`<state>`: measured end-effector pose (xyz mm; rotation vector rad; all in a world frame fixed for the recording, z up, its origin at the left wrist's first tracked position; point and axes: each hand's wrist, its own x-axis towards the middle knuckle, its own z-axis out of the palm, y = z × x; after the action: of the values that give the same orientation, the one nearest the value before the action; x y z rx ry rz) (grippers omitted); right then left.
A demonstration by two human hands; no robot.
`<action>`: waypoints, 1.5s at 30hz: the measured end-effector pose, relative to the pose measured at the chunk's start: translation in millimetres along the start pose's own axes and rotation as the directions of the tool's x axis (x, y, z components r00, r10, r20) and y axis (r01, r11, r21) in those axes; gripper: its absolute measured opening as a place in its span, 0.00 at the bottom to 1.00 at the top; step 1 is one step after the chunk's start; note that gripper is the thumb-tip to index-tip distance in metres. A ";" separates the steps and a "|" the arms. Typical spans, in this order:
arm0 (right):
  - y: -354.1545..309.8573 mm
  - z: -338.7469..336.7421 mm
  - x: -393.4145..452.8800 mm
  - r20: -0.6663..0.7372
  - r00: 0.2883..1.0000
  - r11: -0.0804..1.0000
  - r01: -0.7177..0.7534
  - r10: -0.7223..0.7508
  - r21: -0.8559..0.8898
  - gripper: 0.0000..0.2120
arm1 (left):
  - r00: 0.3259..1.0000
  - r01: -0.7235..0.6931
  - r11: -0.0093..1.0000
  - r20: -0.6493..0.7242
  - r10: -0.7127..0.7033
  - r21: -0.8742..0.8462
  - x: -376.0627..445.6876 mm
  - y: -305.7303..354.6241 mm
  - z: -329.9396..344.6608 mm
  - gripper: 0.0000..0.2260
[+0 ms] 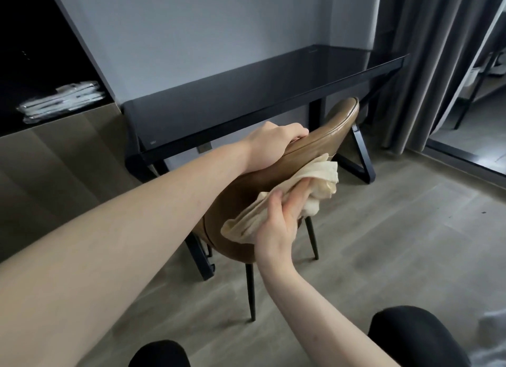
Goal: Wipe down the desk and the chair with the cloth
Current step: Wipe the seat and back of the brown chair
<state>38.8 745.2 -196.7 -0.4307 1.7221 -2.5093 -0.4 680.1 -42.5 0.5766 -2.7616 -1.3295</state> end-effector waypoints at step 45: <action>68.1 -56.6 140.3 -0.258 0.837 0.872 -0.487 0.483 0.053 0.26 | 1.000 -0.026 1.000 -0.005 0.026 -0.004 14.0 -6.9 1.4 0.26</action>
<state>-117.6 741.4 -251.7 0.3289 1.6605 -2.2461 -11.5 672.6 -50.5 0.5406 -2.7523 -1.3258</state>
